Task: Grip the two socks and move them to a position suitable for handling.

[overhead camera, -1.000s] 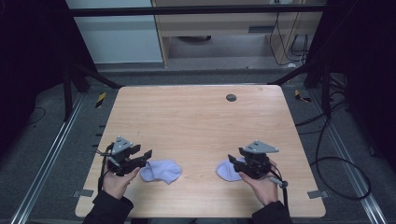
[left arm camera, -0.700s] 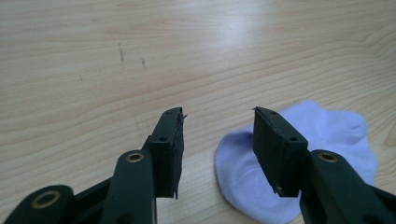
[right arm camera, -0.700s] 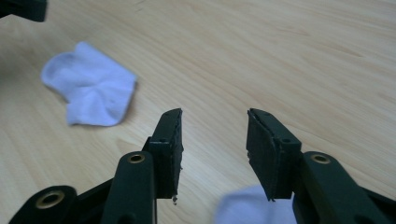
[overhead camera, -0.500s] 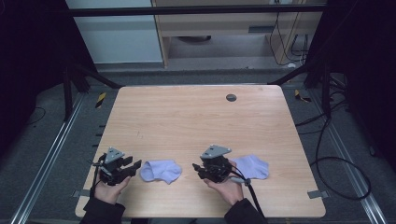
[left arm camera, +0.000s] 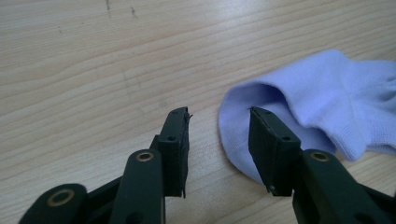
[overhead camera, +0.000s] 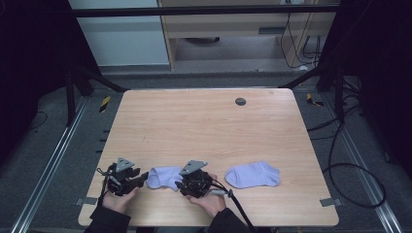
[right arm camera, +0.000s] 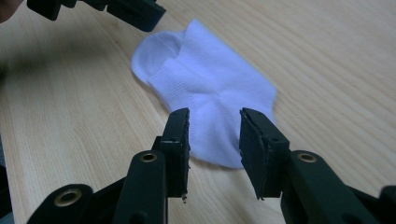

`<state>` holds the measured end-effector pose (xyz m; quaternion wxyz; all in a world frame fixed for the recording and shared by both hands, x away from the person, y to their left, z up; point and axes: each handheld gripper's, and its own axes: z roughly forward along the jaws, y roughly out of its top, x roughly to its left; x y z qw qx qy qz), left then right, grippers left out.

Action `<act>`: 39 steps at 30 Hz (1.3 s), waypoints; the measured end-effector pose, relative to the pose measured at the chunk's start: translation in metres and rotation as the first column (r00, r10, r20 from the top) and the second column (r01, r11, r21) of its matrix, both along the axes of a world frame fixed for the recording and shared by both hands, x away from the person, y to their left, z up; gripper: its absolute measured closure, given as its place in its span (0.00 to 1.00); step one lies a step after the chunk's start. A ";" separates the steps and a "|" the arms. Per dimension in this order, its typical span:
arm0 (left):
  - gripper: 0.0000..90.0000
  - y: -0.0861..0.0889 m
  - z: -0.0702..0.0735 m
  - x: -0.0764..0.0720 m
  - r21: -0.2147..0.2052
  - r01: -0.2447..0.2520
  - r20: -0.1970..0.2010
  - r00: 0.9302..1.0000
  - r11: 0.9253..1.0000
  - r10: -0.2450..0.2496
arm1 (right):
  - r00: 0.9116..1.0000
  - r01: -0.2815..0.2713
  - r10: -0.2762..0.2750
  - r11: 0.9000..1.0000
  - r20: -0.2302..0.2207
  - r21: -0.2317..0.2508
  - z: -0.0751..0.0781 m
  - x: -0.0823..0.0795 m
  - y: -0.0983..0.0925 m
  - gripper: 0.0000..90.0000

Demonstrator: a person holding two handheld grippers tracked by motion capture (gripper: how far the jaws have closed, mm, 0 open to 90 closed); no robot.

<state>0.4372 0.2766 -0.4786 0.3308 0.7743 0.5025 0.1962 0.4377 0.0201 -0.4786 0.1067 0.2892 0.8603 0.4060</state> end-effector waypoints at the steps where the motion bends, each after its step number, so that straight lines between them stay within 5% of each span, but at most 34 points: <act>1: 0.63 -0.001 -0.001 0.000 0.002 0.004 -0.002 1.000 1.000 -0.004 | 1.000 -0.003 0.003 1.000 -0.004 -0.003 -0.002 0.000 0.003 0.71; 10: 0.64 -0.010 -0.009 0.003 0.024 0.027 -0.037 0.999 0.999 -0.026 | 0.999 -0.040 0.039 0.998 -0.030 -0.039 -0.018 0.001 0.017 0.74; 22: 0.89 -0.013 -0.012 0.005 0.029 0.049 -0.064 0.997 0.998 -0.047 | 0.996 -0.042 0.039 0.999 -0.077 -0.032 -0.019 0.002 0.019 0.93; 30: 0.96 -0.014 -0.011 0.006 0.031 0.070 -0.070 0.995 0.997 -0.068 | 0.999 0.026 -0.021 0.993 -0.046 0.112 -0.001 0.007 0.007 0.94; 39: 0.96 -0.014 -0.011 0.006 0.039 0.084 -0.071 0.994 0.996 -0.081 | 0.986 0.166 -0.163 0.968 -0.030 0.188 0.007 0.031 0.001 0.94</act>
